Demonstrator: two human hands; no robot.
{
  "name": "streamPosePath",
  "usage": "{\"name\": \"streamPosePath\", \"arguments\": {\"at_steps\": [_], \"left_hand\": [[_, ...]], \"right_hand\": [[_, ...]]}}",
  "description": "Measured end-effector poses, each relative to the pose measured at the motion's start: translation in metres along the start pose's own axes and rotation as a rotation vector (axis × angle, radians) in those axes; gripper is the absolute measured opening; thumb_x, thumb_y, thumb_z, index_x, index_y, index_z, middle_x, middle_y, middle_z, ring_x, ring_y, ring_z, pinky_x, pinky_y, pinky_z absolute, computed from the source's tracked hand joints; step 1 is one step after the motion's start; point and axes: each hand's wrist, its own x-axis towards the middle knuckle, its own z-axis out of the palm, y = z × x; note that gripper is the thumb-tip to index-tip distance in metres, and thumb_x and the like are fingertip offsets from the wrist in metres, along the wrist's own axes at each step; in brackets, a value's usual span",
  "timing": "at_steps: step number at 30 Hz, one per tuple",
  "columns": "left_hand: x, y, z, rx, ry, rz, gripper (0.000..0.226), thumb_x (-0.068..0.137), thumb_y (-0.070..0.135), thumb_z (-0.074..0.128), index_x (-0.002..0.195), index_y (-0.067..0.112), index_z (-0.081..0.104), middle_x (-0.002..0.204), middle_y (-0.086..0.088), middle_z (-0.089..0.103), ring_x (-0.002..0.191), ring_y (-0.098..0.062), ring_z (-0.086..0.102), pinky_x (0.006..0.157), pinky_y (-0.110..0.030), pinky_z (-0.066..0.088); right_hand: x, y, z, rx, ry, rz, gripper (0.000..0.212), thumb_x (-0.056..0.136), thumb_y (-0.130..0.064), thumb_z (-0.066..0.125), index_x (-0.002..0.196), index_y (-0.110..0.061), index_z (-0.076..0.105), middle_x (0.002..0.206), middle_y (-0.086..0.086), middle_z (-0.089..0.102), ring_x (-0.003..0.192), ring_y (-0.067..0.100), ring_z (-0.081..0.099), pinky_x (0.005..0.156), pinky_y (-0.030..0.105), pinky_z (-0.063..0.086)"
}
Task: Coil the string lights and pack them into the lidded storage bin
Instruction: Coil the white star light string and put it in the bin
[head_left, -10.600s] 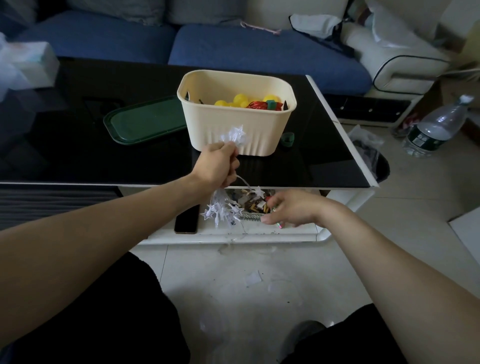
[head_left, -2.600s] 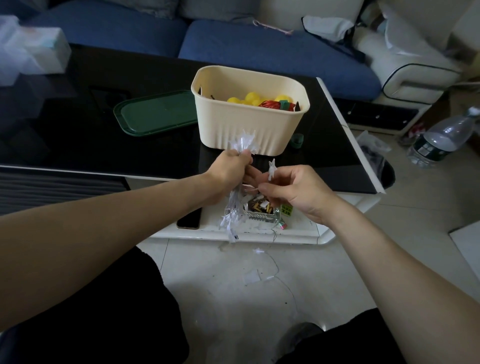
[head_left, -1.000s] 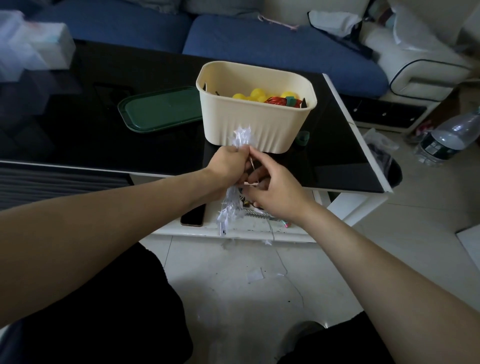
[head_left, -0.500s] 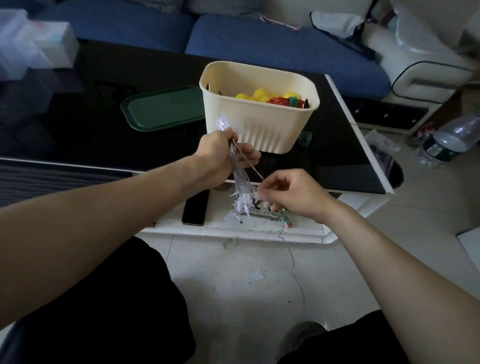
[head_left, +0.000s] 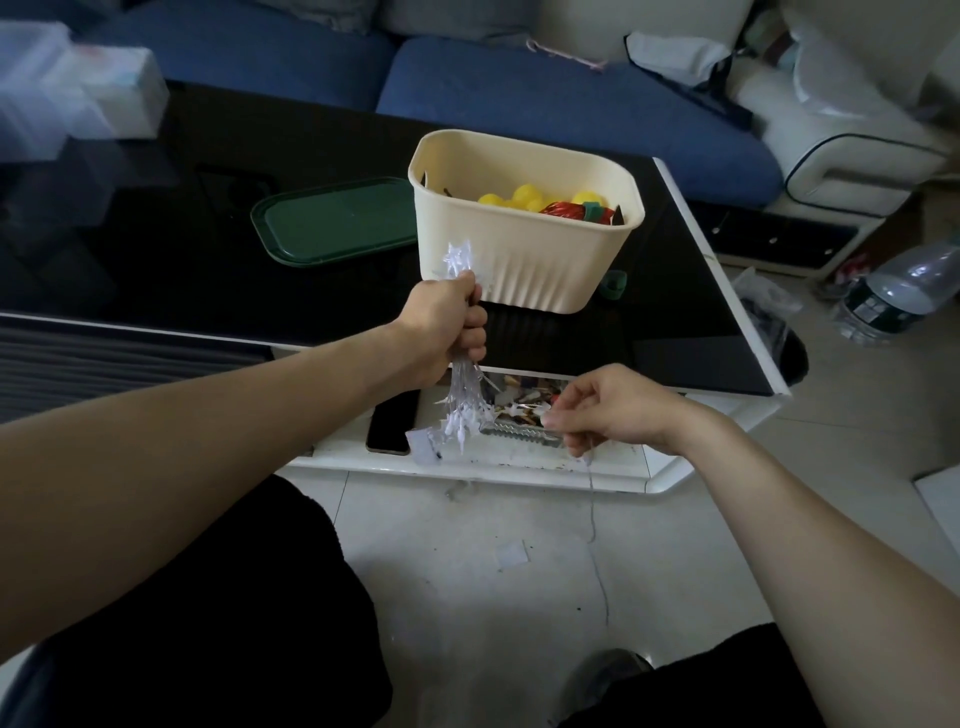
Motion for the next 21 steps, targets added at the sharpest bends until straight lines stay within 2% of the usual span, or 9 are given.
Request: {"name": "streamPosePath", "arguments": {"at_steps": [3,6,8,11,13,15,19,21], "left_hand": [[-0.001,-0.002,0.003,0.012,0.003,-0.012,0.038,0.107,0.029,0.034,0.071,0.019,0.039,0.047,0.005,0.03,0.038,-0.012,0.024,0.041,-0.021,0.028],[-0.003,-0.002,0.008,-0.023,0.009,-0.02,0.038,0.106,0.028,0.034,0.07,0.018,0.038,0.049,0.003,0.03,0.037,-0.013,0.026,0.043,-0.021,0.03],[-0.004,-0.001,0.012,-0.064,0.017,-0.025,0.036,0.106,0.025,0.033,0.071,0.016,0.038,0.055,-0.002,0.031,0.038,-0.016,0.031,0.046,-0.024,0.037],[-0.006,-0.001,0.018,-0.122,0.023,-0.042,0.031,0.105,0.02,0.034,0.076,0.01,0.04,0.059,-0.009,0.039,0.046,-0.022,0.042,0.057,-0.039,0.056],[-0.006,-0.003,0.021,-0.128,0.008,-0.052,0.028,0.105,0.016,0.033,0.08,0.008,0.04,0.062,-0.013,0.043,0.052,-0.026,0.048,0.07,-0.05,0.058],[-0.006,-0.007,0.023,-0.08,-0.014,-0.058,0.025,0.105,0.013,0.032,0.082,0.007,0.041,0.066,-0.016,0.046,0.06,-0.029,0.053,0.079,-0.056,0.055],[-0.004,-0.012,0.025,0.074,-0.016,-0.064,0.019,0.104,0.012,0.033,0.093,0.003,0.047,0.078,-0.02,0.058,0.085,-0.039,0.063,0.087,-0.063,0.053],[-0.003,-0.014,0.026,0.124,-0.02,-0.102,0.016,0.104,0.009,0.033,0.106,-0.001,0.046,0.085,-0.025,0.061,0.086,-0.041,0.064,0.085,-0.065,0.053]], "right_hand": [[0.002,-0.004,0.001,0.049,0.016,-0.03,0.023,0.091,-0.026,0.073,0.087,-0.004,0.071,0.063,0.003,0.065,0.066,0.02,0.063,0.081,0.043,0.058],[0.004,-0.007,0.003,0.085,0.023,-0.042,0.016,0.098,-0.011,0.062,0.09,-0.001,0.072,0.065,0.003,0.062,0.066,0.021,0.057,0.079,0.043,0.056],[0.004,-0.01,0.008,0.038,0.013,-0.05,0.017,0.097,-0.003,0.06,0.09,-0.006,0.074,0.072,0.004,0.064,0.069,0.02,0.057,0.076,0.038,0.054],[0.004,-0.013,0.015,-0.101,0.048,-0.076,0.026,0.096,0.001,0.058,0.091,-0.016,0.076,0.082,0.004,0.071,0.068,0.014,0.06,0.075,0.035,0.056],[0.004,-0.015,0.017,-0.143,0.093,-0.121,0.019,0.094,0.001,0.062,0.092,-0.014,0.073,0.079,0.002,0.073,0.064,0.012,0.064,0.076,0.039,0.059],[0.004,-0.015,0.018,-0.116,0.131,-0.149,0.01,0.09,-0.001,0.069,0.088,-0.01,0.066,0.071,0.004,0.074,0.061,0.013,0.069,0.076,0.046,0.061],[0.003,-0.018,0.02,-0.057,0.242,-0.207,0.034,0.083,0.002,0.076,0.072,-0.011,0.046,0.067,0.015,0.072,0.065,0.032,0.074,0.066,0.049,0.062],[0.004,-0.021,0.023,-0.075,0.289,-0.236,0.043,0.08,0.001,0.079,0.068,-0.013,0.04,0.063,0.014,0.071,0.058,0.029,0.073,0.055,0.039,0.061]]}}
